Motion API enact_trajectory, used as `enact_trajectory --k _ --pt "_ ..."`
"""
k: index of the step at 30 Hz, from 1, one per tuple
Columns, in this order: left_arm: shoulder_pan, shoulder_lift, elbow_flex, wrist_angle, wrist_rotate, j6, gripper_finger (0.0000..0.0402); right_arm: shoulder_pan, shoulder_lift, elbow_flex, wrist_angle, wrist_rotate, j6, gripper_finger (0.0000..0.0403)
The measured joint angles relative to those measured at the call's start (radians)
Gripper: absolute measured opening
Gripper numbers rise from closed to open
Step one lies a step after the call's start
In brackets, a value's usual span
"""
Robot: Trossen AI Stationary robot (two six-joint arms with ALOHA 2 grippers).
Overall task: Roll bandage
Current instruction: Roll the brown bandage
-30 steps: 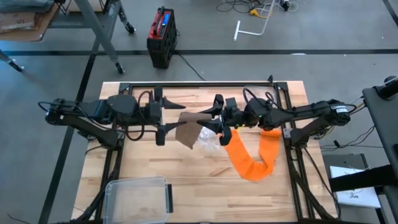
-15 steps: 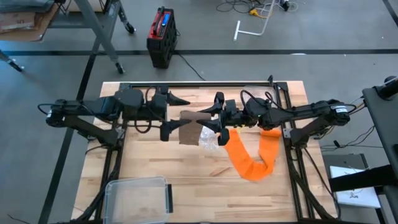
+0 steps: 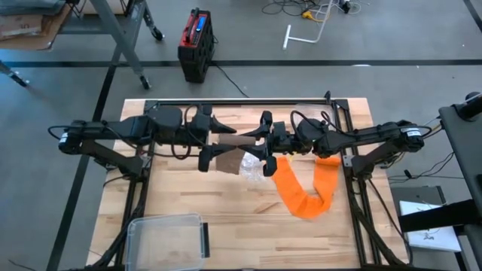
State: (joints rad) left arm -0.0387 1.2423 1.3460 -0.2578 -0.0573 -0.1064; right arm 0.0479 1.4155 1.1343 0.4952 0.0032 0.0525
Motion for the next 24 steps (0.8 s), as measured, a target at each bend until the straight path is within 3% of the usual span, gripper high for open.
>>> enact_trajectory --k 12,24 --pt "0.012 -0.002 0.000 -0.017 0.097 -0.016 0.0074 0.000 -0.001 0.000 -0.027 -0.003 -0.020 0.0130" --pt "0.014 -0.008 0.000 -0.024 0.105 0.098 0.0095 0.000 -0.053 0.000 -0.070 -0.004 0.149 0.0218"
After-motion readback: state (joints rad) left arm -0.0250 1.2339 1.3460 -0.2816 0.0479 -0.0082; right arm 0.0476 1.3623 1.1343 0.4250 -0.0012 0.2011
